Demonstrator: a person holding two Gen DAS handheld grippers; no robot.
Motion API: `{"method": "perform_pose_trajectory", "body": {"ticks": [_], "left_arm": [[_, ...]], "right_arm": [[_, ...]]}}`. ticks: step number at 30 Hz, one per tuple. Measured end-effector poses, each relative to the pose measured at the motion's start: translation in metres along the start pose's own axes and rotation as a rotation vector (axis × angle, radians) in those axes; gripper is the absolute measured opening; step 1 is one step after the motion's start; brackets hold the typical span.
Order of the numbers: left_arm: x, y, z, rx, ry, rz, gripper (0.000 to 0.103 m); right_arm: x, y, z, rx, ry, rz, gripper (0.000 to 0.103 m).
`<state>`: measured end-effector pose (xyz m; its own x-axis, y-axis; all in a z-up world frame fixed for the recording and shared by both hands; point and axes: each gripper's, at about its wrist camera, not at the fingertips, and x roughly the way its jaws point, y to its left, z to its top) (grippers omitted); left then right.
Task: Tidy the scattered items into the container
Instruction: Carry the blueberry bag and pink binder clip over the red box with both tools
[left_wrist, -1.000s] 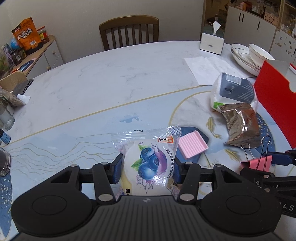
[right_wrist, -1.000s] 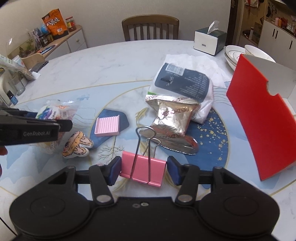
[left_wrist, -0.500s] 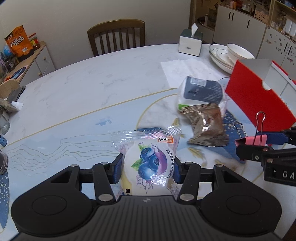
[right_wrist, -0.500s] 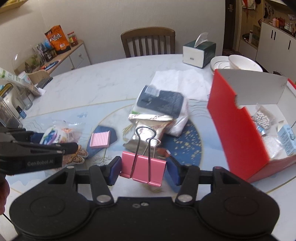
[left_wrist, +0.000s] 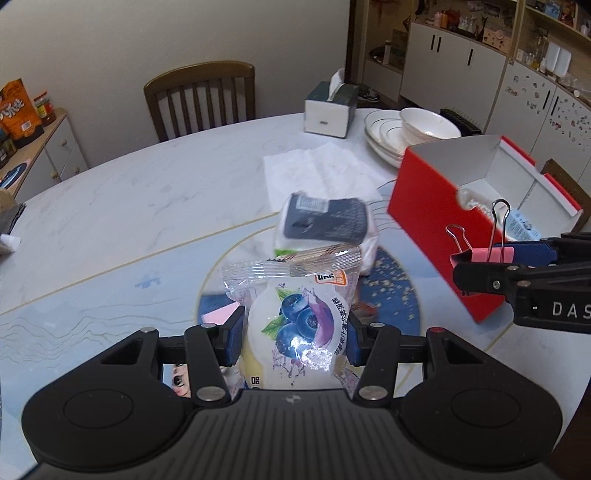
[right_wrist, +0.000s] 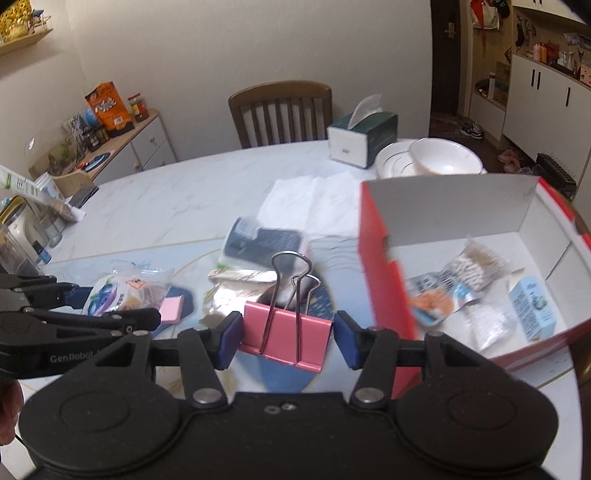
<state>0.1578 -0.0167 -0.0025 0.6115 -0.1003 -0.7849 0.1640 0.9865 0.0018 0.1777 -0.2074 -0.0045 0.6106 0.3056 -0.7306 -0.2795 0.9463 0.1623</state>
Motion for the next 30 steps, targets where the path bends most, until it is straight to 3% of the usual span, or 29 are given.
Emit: {"method": "perform_pose_trajectory", "body": {"ticks": [19,30], "left_arm": [[0.018,-0.127,0.06,0.155,-0.054,-0.094,0.05],[0.048,-0.191,0.082,0.29,-0.019,-0.122,0.05]], "right_arm": [[-0.02,-0.127,0.019,0.045,-0.053,-0.098,0.053],[-0.013,-0.191,0.027,0.054,-0.023,-0.16,0.053]]}}
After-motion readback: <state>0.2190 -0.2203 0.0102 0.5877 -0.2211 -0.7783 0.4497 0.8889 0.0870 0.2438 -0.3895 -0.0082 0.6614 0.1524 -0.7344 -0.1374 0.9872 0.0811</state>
